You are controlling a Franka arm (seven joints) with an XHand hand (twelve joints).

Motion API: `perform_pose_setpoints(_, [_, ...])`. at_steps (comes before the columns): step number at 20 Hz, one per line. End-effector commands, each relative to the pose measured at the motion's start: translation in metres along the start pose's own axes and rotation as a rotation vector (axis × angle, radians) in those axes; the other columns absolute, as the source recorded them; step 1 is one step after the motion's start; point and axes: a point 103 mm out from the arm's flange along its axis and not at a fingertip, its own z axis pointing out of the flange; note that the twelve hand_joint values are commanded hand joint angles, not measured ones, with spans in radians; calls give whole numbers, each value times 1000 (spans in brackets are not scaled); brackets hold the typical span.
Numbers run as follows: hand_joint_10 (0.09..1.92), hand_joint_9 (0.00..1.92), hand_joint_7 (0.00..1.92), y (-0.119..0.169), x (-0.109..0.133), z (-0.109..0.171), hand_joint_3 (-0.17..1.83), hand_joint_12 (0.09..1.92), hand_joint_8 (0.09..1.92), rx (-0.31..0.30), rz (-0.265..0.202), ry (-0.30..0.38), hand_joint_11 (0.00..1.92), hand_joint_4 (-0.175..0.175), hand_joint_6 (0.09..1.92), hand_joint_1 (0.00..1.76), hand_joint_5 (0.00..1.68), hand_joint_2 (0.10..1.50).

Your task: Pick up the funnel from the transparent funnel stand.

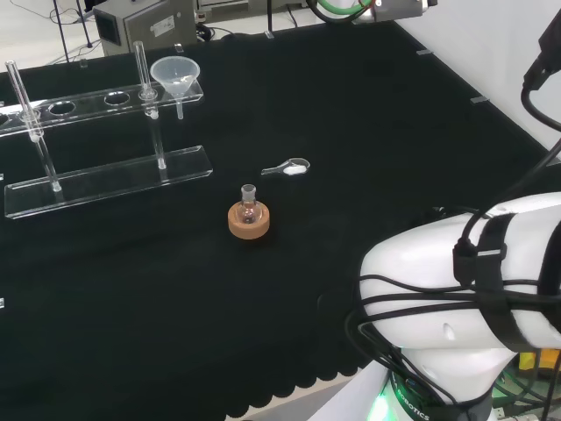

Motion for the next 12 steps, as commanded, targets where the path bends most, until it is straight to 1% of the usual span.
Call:
perform_pose_setpoints(1, [636,174,12,0,0,0,473,1365,480,-6,0,-8,14,-6,87,89,226,1120])
perform_pose_setpoints(2, [628,163,6,1,0,0,460,1358,460,-5,1,-7,7,-1,87,45,224,1156])
perform_pose_setpoints(4, [621,154,1,2,-1,0,449,1352,444,-4,6,-1,1,3,87,10,222,1185])
perform_pose_setpoints(6, [620,152,0,4,-1,1,444,1350,439,-2,10,3,0,4,87,1,222,1193])
perform_pose_setpoints(9, [619,153,0,15,-12,5,440,1349,437,18,17,4,0,4,87,0,222,1197])
perform_pose_setpoints(12, [619,155,0,24,-20,13,436,1349,436,15,30,-5,0,3,87,0,222,1199])
